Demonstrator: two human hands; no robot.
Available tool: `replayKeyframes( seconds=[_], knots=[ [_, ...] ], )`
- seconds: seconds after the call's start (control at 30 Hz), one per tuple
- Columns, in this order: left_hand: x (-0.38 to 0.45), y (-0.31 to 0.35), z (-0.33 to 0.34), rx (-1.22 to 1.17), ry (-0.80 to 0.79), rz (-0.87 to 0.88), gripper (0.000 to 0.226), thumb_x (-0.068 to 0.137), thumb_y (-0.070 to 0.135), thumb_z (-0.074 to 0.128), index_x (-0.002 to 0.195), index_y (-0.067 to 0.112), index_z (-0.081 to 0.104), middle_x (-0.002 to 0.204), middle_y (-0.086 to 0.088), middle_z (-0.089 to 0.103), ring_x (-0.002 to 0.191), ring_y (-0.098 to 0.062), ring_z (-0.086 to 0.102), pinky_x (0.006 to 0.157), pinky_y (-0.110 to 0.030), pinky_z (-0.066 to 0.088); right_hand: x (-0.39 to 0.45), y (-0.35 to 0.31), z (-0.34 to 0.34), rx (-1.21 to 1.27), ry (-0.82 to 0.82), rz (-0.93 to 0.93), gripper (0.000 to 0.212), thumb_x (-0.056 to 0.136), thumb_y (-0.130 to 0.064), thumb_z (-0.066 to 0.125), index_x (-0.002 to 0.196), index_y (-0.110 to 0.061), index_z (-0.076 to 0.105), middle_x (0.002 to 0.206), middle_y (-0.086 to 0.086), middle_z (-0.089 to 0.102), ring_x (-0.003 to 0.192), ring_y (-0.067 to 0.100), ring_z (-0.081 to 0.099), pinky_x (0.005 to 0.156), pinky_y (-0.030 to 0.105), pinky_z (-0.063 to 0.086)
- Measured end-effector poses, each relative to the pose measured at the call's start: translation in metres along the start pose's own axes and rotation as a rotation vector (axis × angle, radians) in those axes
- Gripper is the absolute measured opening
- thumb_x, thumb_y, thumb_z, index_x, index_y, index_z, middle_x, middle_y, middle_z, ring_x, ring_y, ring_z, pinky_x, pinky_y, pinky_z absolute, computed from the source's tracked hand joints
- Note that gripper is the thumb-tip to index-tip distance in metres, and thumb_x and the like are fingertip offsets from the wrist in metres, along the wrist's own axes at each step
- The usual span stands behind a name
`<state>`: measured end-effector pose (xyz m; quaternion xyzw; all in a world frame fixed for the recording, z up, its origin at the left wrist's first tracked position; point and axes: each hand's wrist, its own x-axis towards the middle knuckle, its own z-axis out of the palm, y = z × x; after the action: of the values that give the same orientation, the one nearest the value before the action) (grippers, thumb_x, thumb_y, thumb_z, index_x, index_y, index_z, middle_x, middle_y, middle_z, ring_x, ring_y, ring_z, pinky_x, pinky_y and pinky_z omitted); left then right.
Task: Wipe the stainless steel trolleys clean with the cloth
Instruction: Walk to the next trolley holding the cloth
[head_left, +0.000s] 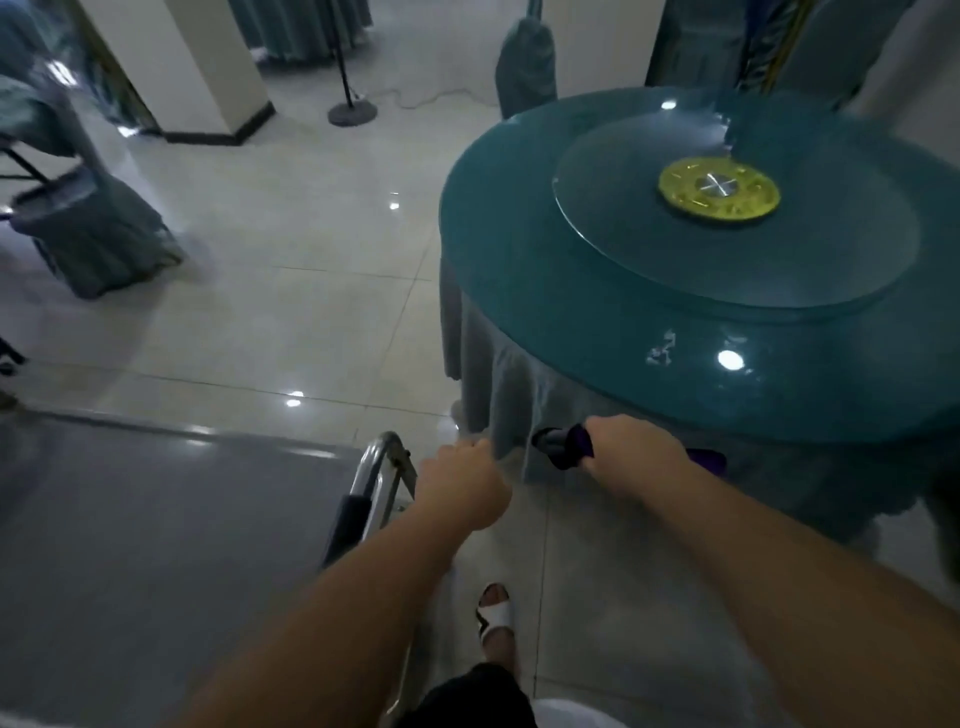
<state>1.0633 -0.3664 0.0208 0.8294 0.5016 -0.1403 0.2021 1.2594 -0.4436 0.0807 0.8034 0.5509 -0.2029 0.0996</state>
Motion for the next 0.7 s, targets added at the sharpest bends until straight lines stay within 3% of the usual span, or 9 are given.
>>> replayKeyframes(
  seconds=[0.17,0.37,0.6,0.7],
  knots=[
    [0.085,-0.019,-0.041,-0.030,0.002,-0.032,0.049,0.097,0.047,0.052,0.140,0.025,0.050,0.132,-0.006,0.059,0.112,-0.028,0.058,0.082,-0.041,0.042,0.079,0.003,-0.042,-0.009,-0.013,0.009,0.018,0.100,-0.039,0.055,0.105,-0.022,0.052,0.099,0.000,0.059,0.088,0.024,0.062,0.083,0.046,0.058],
    [0.171,-0.040,-0.086,-0.063,0.017,-0.093,0.053,0.098,0.047,0.056,0.146,0.024,0.047,0.133,-0.005,0.058,0.101,-0.022,0.053,0.079,-0.037,0.041,0.181,0.005,-0.079,0.073,-0.047,0.032,0.019,0.099,-0.038,0.058,0.101,-0.020,0.053,0.095,0.002,0.062,0.085,0.023,0.062,0.082,0.045,0.058],
    [0.262,-0.064,-0.140,-0.117,0.017,-0.249,0.055,0.102,0.044,0.053,0.151,0.021,0.045,0.143,-0.009,0.053,0.122,-0.031,0.056,0.096,-0.044,0.048,0.315,-0.006,-0.121,0.116,-0.105,-0.052,0.021,0.098,-0.037,0.060,0.094,-0.017,0.055,0.091,0.003,0.064,0.081,0.022,0.063,0.078,0.042,0.059],
    [0.297,-0.074,-0.171,-0.112,0.037,-0.337,0.052,0.103,0.041,0.050,0.150,0.019,0.046,0.142,-0.009,0.053,0.122,-0.031,0.055,0.093,-0.043,0.045,0.373,-0.017,-0.152,0.134,-0.093,-0.114,0.022,0.098,-0.036,0.060,0.092,-0.015,0.057,0.089,0.005,0.065,0.078,0.023,0.063,0.071,0.039,0.057]
  ],
)
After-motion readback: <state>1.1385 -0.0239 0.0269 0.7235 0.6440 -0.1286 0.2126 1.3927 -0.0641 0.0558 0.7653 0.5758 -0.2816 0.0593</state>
